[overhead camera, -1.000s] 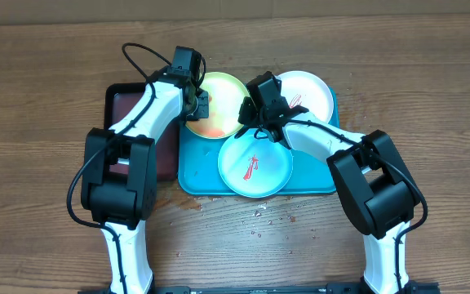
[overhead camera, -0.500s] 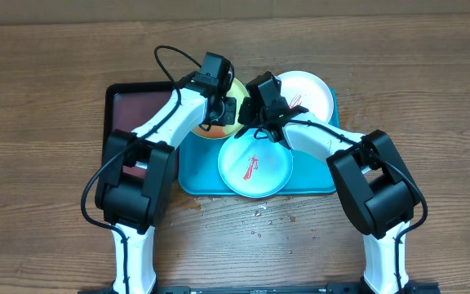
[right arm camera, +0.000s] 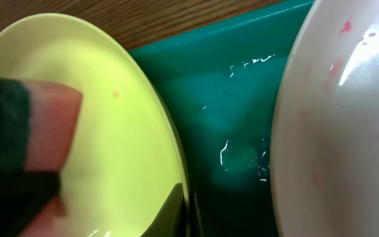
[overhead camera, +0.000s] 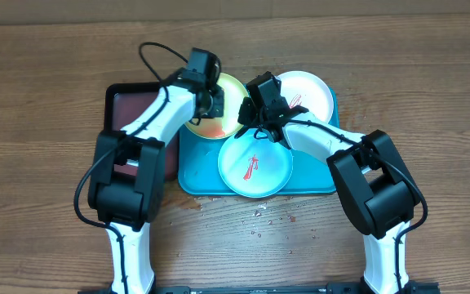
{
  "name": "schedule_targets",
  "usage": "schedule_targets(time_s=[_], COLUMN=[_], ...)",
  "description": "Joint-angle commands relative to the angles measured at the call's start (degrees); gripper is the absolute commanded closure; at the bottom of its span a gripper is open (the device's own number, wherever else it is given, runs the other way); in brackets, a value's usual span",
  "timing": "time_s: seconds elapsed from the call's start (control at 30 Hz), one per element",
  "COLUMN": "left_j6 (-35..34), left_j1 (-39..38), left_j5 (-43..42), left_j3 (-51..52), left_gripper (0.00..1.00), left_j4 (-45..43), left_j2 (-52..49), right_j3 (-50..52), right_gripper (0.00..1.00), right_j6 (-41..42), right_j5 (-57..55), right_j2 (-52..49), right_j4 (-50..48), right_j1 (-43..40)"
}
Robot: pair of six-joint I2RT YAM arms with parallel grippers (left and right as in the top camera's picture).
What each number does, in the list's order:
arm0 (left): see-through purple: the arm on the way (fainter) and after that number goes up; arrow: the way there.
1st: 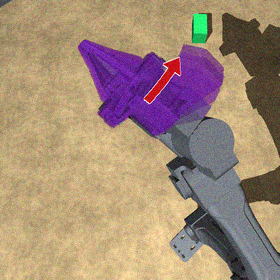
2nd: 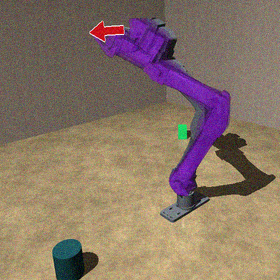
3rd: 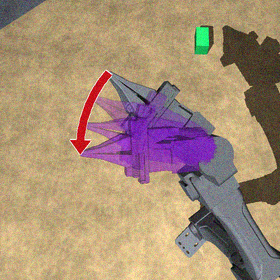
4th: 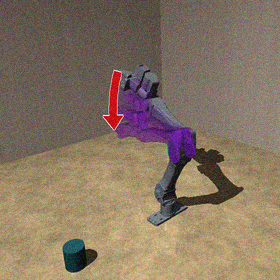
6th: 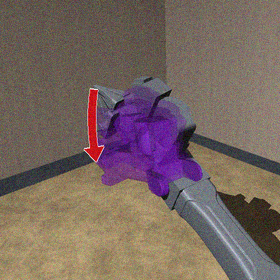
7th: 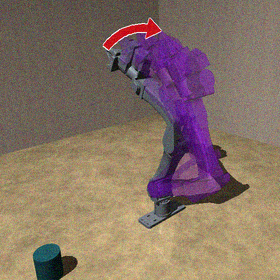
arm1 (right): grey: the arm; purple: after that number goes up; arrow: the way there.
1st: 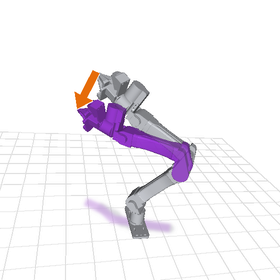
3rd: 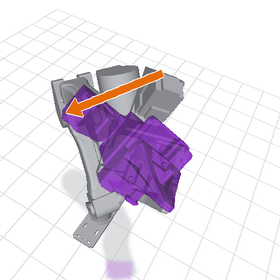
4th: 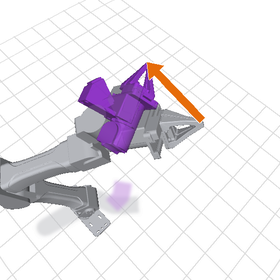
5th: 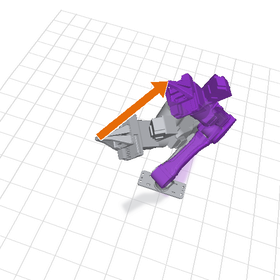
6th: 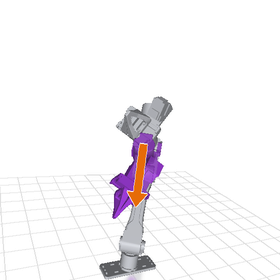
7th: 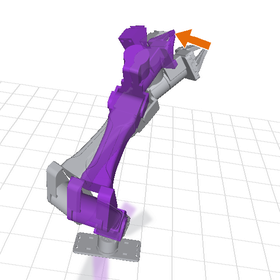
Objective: Clean dirty plates on tray and stack at the side
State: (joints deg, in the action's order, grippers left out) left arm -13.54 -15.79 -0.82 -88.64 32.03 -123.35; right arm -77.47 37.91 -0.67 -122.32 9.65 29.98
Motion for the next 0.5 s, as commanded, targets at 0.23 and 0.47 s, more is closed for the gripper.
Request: schedule_targets(time_s=[0.23,0.47], left_j6=[-0.1,2.2], left_j1=[2.6,1.2], left_j5=[4.2,-0.5], left_j3=[2.0,2.0], left_gripper=[0.96,0.96], left_j4=[4.0,8.9], left_j2=[-2.9,-2.9], right_j3=[-1.2,-1.2], right_gripper=[0.96,0.96], right_j6=[-0.1,-0.1], right_j5=[2.3,2.3], right_j2=[-0.5,-0.5], right_j4=[-0.1,-0.1], right_j1=[0.8,0.8])
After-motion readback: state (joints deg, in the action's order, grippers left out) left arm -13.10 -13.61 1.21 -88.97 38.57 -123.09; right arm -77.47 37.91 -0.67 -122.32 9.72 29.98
